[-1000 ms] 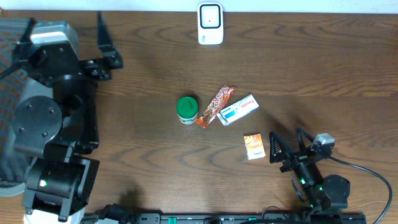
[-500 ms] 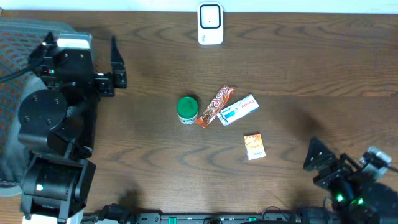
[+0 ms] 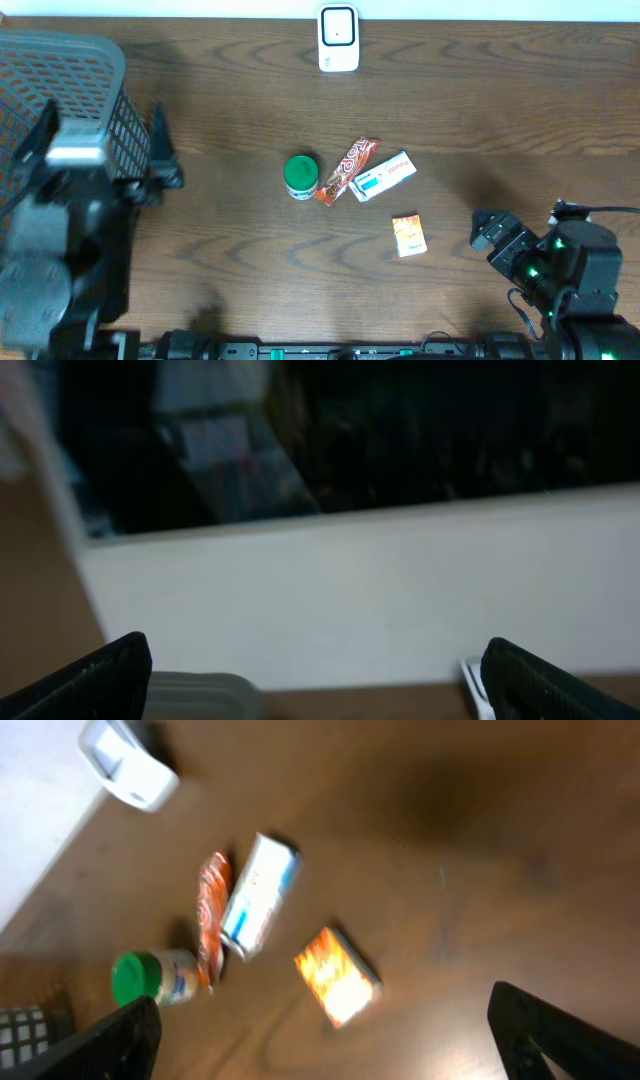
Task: Scan the item barcode
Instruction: 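Withdraw the left gripper to the basket side and move the right arm in, then grasp the orange box on the table with the right gripper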
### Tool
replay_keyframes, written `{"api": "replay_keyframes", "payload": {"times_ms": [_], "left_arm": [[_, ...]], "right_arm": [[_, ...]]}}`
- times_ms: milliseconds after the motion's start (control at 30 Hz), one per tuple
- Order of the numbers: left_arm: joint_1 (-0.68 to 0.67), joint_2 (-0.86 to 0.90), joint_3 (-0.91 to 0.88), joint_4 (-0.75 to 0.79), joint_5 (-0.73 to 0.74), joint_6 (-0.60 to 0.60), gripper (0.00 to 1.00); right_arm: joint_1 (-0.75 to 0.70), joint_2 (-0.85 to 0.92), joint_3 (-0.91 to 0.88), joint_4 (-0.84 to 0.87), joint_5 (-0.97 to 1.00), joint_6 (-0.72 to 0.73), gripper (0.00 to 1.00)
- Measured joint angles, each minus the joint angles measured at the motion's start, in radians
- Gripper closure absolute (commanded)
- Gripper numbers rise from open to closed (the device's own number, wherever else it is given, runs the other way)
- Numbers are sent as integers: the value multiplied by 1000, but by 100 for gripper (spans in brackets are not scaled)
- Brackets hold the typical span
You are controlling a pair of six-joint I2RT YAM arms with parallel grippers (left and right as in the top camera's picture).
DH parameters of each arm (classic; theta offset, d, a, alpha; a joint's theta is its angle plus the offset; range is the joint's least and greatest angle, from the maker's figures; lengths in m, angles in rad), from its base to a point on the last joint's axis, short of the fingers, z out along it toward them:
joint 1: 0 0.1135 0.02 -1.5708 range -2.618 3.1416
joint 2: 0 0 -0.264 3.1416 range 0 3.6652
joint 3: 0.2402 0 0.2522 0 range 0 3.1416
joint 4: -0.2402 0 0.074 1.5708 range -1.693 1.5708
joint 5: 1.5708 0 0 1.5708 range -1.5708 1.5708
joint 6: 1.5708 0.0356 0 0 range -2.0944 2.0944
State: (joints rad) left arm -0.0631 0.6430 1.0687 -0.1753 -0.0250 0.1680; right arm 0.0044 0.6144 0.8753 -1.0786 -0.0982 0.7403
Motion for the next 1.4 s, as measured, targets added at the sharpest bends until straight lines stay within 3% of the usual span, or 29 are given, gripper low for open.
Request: {"api": "replay_keyframes", "payload": {"times_ms": [333,700,1067,1400], "left_arm": [[75,-74,-42,1,26,-42,1],[16,-62,-130,54,27,-80,1],[-5,-52,-131,68,27,-86,1],[-24,-52,-131,69,27,-86,1]], "right_arm": [[0,251,-2,-55,-106,325,1],[10,626,-2,155,-336,420,3],[260,868,-2,224,-280,708,1],[277,923,-2,229,-177,846,1]]}}
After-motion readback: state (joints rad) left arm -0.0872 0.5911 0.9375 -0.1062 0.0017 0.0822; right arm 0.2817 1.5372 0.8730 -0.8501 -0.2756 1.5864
